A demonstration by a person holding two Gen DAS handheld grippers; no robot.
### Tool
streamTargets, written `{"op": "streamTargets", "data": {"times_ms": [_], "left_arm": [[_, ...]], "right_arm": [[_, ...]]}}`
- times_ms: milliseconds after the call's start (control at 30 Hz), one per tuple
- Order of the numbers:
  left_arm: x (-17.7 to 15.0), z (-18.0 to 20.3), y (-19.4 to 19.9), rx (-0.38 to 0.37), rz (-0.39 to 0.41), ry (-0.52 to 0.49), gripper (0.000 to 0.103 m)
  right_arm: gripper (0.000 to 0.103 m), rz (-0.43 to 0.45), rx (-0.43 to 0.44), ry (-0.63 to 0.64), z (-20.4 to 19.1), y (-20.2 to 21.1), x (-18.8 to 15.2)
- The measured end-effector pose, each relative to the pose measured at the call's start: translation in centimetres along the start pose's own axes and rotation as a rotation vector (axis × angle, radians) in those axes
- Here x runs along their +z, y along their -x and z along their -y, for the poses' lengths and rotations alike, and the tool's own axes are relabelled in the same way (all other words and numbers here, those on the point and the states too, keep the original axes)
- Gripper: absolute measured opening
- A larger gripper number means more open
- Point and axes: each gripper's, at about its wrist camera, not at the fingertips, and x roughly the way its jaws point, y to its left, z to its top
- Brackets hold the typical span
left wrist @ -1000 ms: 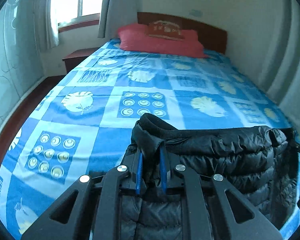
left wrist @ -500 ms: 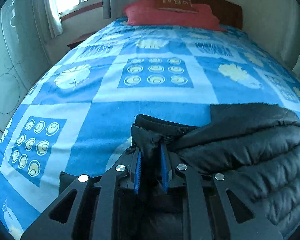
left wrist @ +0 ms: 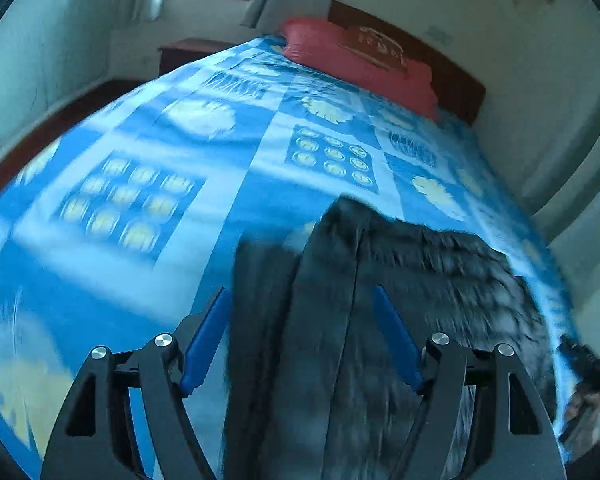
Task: Fold large clothes
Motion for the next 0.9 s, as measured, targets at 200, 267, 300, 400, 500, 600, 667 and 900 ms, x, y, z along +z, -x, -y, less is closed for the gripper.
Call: {"op": "streamTargets", "data": {"times_ms": [200,267,300,400,500,600,667,900], "left_arm": [[-9.0,-3.1,5.0,-0.074,-0.003,0.182,0.077],[-11.8,-3.7,5.5,-0.116,-0.016,0.276,0.079],[-13.0,-3.8,5.1,-0.142,-0.037,0.322,0.08],[-14.3,-3.8,3.3,-0.166,-0.079,0.406,0.084],[-13.4,-3.6,2.3,-0.14,-0.016,0.459,0.086],[-12.8,-3.3,1.7,-0.098,0.026,0.522,0.086],[-12.4,-2.5,1.3,-0.08,0.027,0.494,0.054],[-12.5,-0.4,2.9,-0.084,0.052,0.404,0.027]], "right_arm": [[0.075,0.006,0.053,-0.173,4.7,4.2,-6.2],[0.075,-0.027,0.095,-0.211,5.2,3.9,-7.6],[0.075,-0.045,0.112,-0.226,5.1,3.5,-8.2],[0.075,-0.098,0.169,-0.279,4.5,1.7,-9.1],[0.077,-0.077,0.141,-0.289,3.7,0.6,-9.4],[0.063,-0.055,0.095,-0.255,2.4,0.4,-9.6],[0.042,-0.061,0.127,-0.266,2.3,0.1,-9.8],[0.02,0.003,0.133,-0.183,0.8,2.6,-10.1]]}}
